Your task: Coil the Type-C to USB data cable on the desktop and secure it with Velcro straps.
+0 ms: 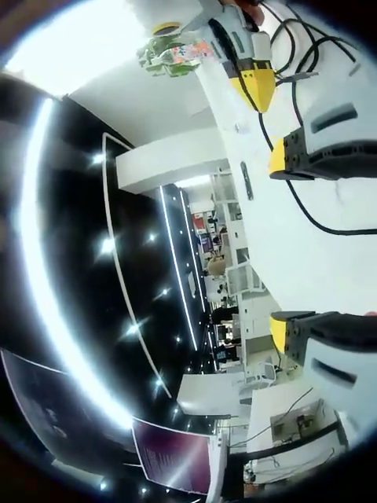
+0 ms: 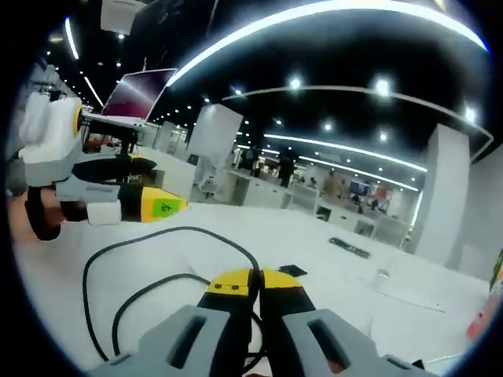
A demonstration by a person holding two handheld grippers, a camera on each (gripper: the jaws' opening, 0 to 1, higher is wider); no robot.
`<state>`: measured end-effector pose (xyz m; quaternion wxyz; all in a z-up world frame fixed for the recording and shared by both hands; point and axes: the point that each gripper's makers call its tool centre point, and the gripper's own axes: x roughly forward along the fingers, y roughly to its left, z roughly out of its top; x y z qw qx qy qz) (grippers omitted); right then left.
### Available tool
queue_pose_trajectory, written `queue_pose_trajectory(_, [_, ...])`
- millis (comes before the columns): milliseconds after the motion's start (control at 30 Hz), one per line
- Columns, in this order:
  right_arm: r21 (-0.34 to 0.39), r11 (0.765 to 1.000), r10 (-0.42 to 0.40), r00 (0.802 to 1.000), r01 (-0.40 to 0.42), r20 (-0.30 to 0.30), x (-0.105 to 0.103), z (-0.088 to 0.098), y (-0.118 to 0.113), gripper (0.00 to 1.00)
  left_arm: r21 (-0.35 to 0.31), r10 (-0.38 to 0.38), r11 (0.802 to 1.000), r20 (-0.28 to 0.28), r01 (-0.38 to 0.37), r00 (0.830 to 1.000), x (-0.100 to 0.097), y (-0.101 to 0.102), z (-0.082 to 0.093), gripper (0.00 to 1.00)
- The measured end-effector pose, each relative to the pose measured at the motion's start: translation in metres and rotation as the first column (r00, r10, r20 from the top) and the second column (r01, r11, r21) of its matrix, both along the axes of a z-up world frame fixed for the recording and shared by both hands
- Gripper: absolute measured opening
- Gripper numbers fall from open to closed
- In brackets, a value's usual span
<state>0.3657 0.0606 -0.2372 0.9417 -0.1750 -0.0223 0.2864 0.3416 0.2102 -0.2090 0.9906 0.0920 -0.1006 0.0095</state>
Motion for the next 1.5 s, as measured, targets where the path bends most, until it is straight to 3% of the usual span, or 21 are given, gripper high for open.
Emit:
queue_pose_trajectory(200, [0.002,1.000,0.023,0.995,-0.024,0.097,-0.016,0.026,-0.006,0.03,0.135,-0.010,0.991,-0.010,0.011,1.000,0.000,-0.016,-0.003,0.67])
queue_pose_trajectory(533, [0.080,0.995,0.058,0.993,-0.067,0.106,-0.039,0.044,-0.007,0.02,0.209,-0.026,0.978,-0.007,0.027,1.000,-0.001,-0.023,-0.003,0.58])
queue_pose_trajectory(700, [0.076,0.993,0.081,0.991,-0.090,0.110,-0.049,0.045,-0.001,0.02,0.183,-0.061,0.981,-0.024,0.064,0.998,0.001,-0.027,-0.008,0.52])
queue_pose_trajectory(900, [0.013,0.993,0.118,0.982,-0.122,0.149,-0.069,0.042,0.004,0.02,0.214,-0.061,0.975,-0.027,0.065,0.998,0.003,-0.029,-0.008,0.46])
queue_pose_trajectory(1133, [0.002,0.984,0.173,0.971,-0.176,0.165,-0.094,0.041,0.010,0.00,0.209,-0.062,0.976,0.029,0.055,0.998,-0.004,-0.029,0.002,0.37])
queue_pose_trajectory(1200, [0.010,0.982,0.184,0.970,-0.188,0.159,-0.098,0.043,0.012,0.00,0.204,-0.060,0.978,0.041,0.051,0.997,-0.005,-0.028,0.005,0.29])
queue_pose_trajectory(1333, [0.018,0.982,0.184,0.971,-0.189,0.155,-0.099,0.042,0.013,0.00,0.173,-0.061,0.984,0.058,0.050,0.996,-0.006,-0.025,0.008,0.29])
queue_pose_trajectory(1500, [0.090,0.985,0.138,0.983,-0.149,0.125,-0.084,0.040,0.001,0.01,0.205,-0.054,0.978,0.051,0.043,0.997,-0.006,-0.026,0.006,0.22])
